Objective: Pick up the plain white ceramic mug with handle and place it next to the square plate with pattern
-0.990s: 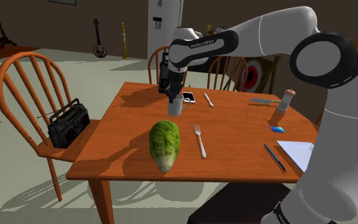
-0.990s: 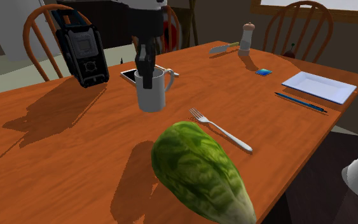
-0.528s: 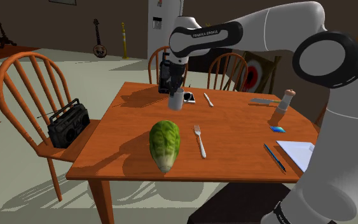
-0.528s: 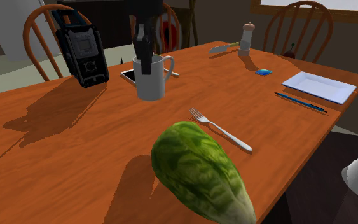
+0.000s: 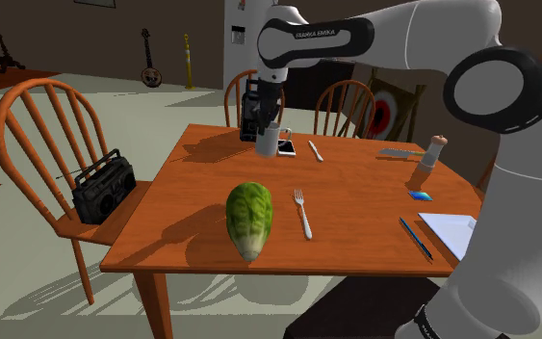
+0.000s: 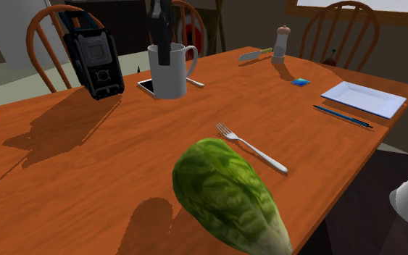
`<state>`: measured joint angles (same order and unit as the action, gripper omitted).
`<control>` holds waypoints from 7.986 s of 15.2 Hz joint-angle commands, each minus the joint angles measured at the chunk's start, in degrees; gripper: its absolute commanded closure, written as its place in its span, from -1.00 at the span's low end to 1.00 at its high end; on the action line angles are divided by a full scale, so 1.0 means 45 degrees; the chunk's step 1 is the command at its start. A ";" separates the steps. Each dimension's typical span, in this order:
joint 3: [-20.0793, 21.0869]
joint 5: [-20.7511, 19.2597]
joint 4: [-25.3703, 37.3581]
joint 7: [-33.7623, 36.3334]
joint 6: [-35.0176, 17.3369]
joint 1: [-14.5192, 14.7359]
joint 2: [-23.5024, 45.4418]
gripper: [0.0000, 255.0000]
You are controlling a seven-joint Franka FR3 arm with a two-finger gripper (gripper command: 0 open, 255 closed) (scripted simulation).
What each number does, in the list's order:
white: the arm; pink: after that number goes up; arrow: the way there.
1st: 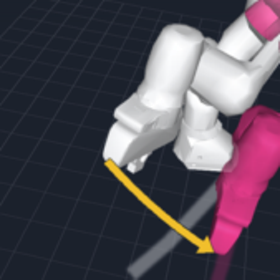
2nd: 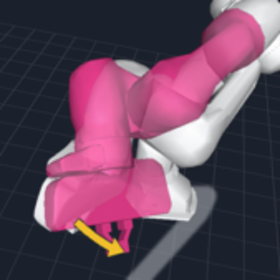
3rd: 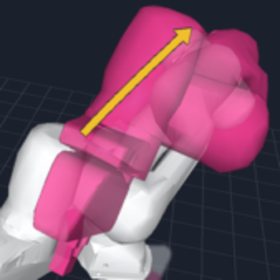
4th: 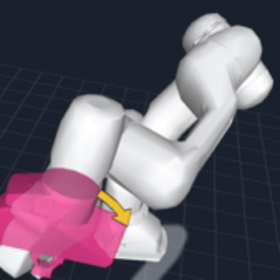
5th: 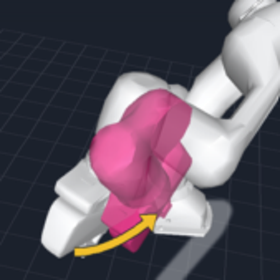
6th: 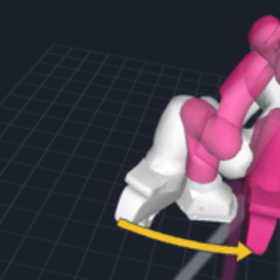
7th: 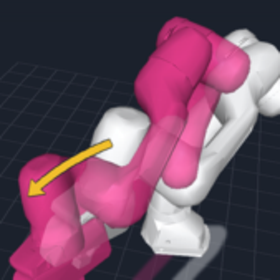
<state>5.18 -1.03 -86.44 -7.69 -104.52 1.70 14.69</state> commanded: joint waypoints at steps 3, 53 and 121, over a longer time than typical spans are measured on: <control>0.0005 0.0000 0.0731 0.0002 0.0720 0.0010 0.0014 1.00; -0.8530 -0.3536 -0.9944 -1.2284 0.1209 -0.5576 -1.1753 1.00; -2.5894 -0.5310 -0.5083 -1.9970 -0.2689 0.3755 -0.9367 -1.00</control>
<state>-111.34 -24.92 -109.31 -97.55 -116.62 18.59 -27.46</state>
